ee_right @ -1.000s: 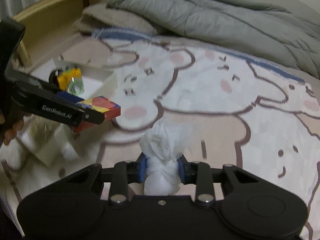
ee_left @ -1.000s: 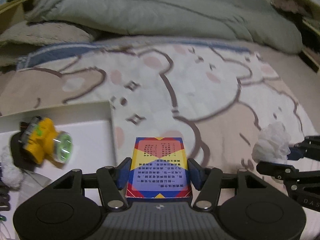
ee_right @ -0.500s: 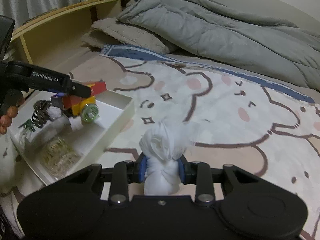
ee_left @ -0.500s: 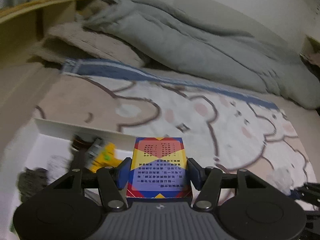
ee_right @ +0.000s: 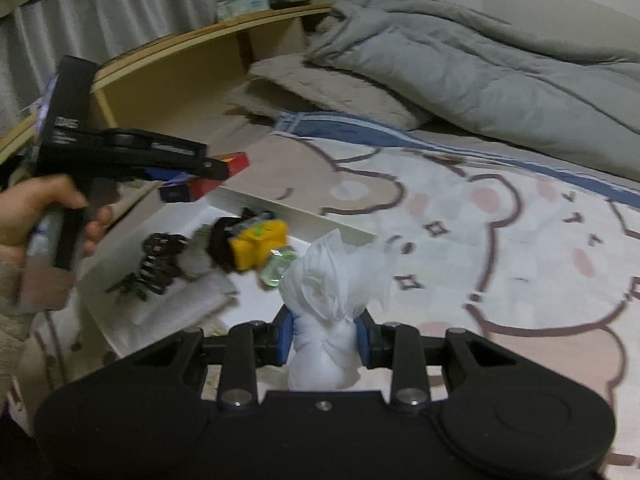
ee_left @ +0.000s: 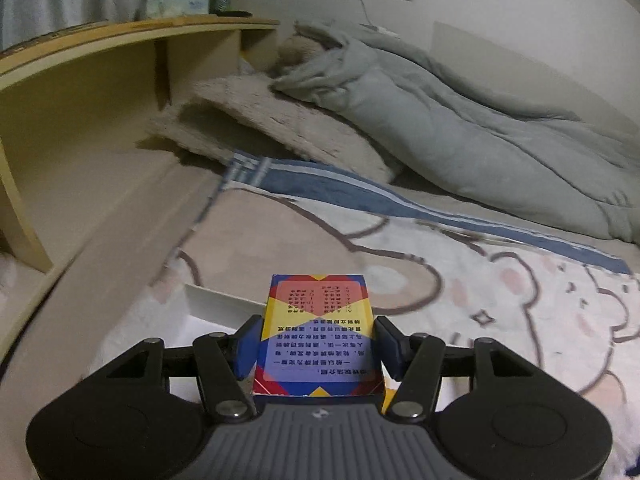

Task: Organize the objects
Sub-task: 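Lower the card box into the white box while the right tool lowers the tissue bundle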

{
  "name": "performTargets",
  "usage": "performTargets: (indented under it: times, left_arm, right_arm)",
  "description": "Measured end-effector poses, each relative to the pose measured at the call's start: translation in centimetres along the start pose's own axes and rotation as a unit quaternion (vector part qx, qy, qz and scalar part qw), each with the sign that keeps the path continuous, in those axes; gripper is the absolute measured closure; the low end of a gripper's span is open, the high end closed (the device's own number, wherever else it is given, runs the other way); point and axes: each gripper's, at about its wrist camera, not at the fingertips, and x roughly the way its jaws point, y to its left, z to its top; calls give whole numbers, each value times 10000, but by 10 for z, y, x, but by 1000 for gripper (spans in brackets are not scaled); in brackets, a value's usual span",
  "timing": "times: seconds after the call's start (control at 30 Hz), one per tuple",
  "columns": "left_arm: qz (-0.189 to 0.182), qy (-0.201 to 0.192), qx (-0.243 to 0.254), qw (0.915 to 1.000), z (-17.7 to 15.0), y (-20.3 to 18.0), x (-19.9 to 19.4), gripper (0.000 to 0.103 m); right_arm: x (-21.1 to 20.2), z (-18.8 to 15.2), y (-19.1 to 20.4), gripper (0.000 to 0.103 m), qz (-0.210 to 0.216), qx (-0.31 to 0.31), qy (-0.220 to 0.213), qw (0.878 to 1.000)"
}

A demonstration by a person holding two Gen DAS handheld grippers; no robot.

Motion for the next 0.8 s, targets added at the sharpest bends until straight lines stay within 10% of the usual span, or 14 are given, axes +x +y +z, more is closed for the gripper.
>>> performTargets:
  times: [0.63,0.8]
  left_arm:
    - [470,208,-155,9986,-9,56,54,42]
    - [751,89,-202,9969,-9,66,44,26]
  right_arm:
    - [49,7,50,70,1008,149,362,9941]
    - [58,8,52,70,1045,332,436,9930]
